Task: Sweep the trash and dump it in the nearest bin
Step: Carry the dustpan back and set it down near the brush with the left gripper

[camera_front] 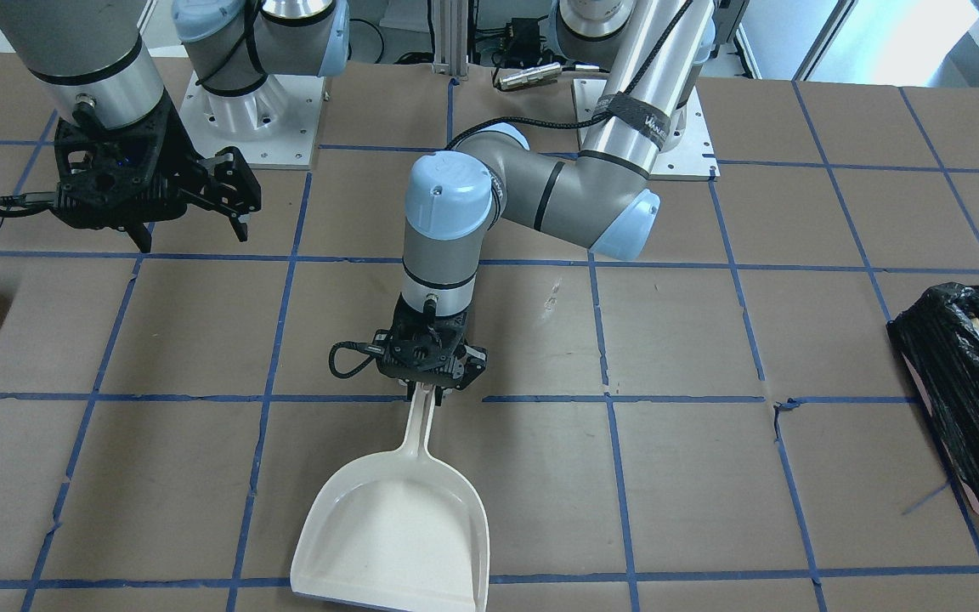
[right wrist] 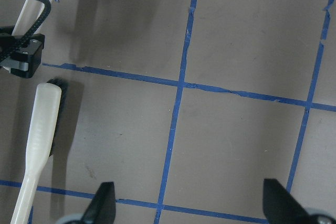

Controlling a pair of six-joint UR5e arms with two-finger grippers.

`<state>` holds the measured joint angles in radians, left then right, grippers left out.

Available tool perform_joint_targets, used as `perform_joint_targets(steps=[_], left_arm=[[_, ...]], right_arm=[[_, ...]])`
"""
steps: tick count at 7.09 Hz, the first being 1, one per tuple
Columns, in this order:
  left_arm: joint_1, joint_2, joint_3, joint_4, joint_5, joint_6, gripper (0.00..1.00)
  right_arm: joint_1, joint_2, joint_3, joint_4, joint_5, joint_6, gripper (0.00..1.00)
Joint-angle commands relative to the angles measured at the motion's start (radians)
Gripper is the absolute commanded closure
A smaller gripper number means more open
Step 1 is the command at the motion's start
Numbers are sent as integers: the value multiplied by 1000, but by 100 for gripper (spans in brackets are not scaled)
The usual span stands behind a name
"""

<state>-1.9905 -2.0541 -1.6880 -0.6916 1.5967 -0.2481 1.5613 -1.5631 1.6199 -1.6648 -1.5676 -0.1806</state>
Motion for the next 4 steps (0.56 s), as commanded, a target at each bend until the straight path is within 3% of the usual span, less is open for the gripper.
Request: perform_joint_targets(steps=[1,2,3,4], left_arm=[[-5,6,-27,1,14,1,96],[-5,8,-29,1,15,-8,92],[-5,8,-29,0,19,-8,72],[-1,-6,-30,1,16,-2,46]], right_arm=[[0,0,0,-1,1,0,0],[0,0,0,-1,1,1,0],[0,0,0,-1,1,0,0],[2,0,0,-1,1,1,0]])
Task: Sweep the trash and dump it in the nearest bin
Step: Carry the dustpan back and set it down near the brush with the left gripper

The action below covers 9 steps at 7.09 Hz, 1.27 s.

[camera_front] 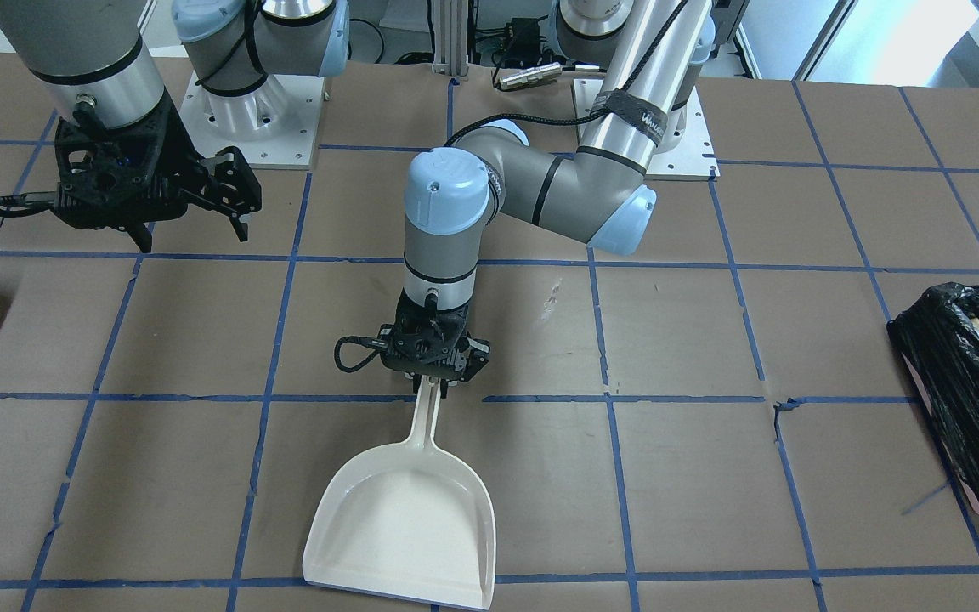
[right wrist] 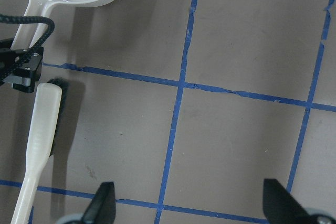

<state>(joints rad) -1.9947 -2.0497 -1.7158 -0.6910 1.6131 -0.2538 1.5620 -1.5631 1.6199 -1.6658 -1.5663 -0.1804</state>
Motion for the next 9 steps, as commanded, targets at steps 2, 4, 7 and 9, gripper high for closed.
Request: perform_joint_targets(steps=[2,4,7,9], left_arm=[[28,14,18,-4,2,24,0],[175,84,22,-97,-28,158,0],[318,244,30,-370,-70,244,0],[361,353,33,-570,-70,266,0]], right_arm=[[0,0,0,0,0,-1,0],[0,0,0,0,0,-1,0],[0,-2,-2,-3,11,-1,0],[1,-9,-12,1,12,1,0]])
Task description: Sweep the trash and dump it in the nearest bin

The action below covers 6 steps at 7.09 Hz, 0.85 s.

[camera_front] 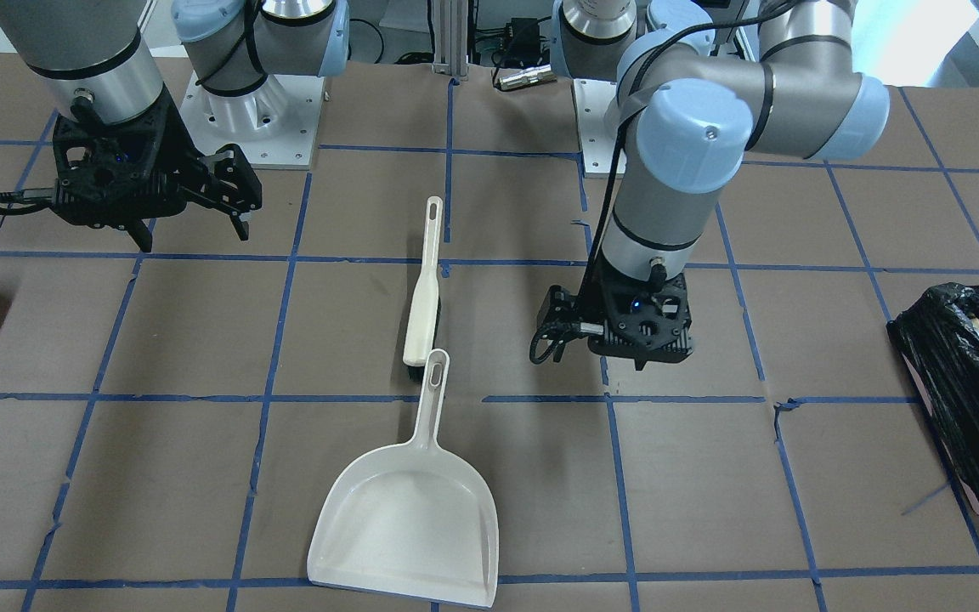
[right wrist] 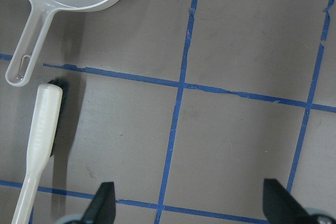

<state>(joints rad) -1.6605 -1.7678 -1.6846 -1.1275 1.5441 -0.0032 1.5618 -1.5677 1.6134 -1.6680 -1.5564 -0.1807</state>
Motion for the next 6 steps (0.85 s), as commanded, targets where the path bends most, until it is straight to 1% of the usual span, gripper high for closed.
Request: perform_joint_targets(steps=[1,2,3,4,5,6], left_arm=[[31,121,28,-235,1,16,0],[34,152,87,-356,2,16,0],[36,160,188,-487,10,17,0],[56,157,276,-580,8,22,0],[79,157,290,-597,10,29,0],[96,157,287,-600,14,78,0]], right_arm=[[-2,-9,-9,-1,6,1,0],[3,-14,-7,1,1,3,0],[4,-12,-7,1,1,3,0],[4,-15,-7,19,-1,3,0],[4,-17,-7,22,-1,4,0],[4,-18,-7,24,-1,3,0]])
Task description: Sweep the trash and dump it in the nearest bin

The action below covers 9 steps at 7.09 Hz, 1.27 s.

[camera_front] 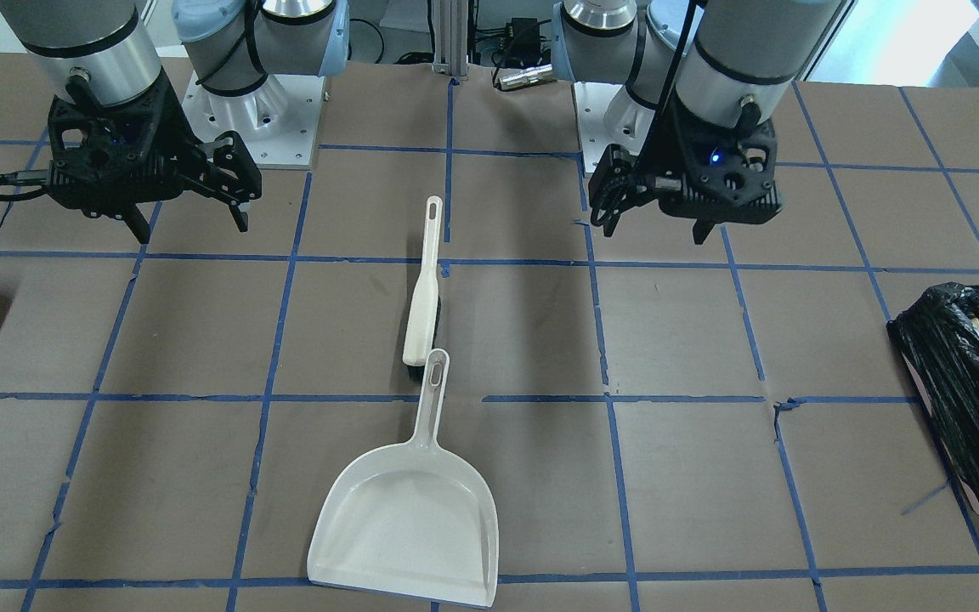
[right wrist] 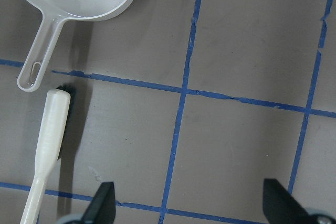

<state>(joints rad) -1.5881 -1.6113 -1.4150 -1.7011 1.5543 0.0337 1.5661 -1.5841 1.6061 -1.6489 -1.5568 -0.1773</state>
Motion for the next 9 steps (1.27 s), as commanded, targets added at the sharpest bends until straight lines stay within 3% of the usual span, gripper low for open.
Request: perform_joint_targets(steps=[1,9], left_arm=[[16,-4,21,-20,45,41,0],[13,-12,-5,9,56,21,0]], right_arm=[[0,-5,0,4,1,-1,0],[3,-13,2,18,4,22,0]])
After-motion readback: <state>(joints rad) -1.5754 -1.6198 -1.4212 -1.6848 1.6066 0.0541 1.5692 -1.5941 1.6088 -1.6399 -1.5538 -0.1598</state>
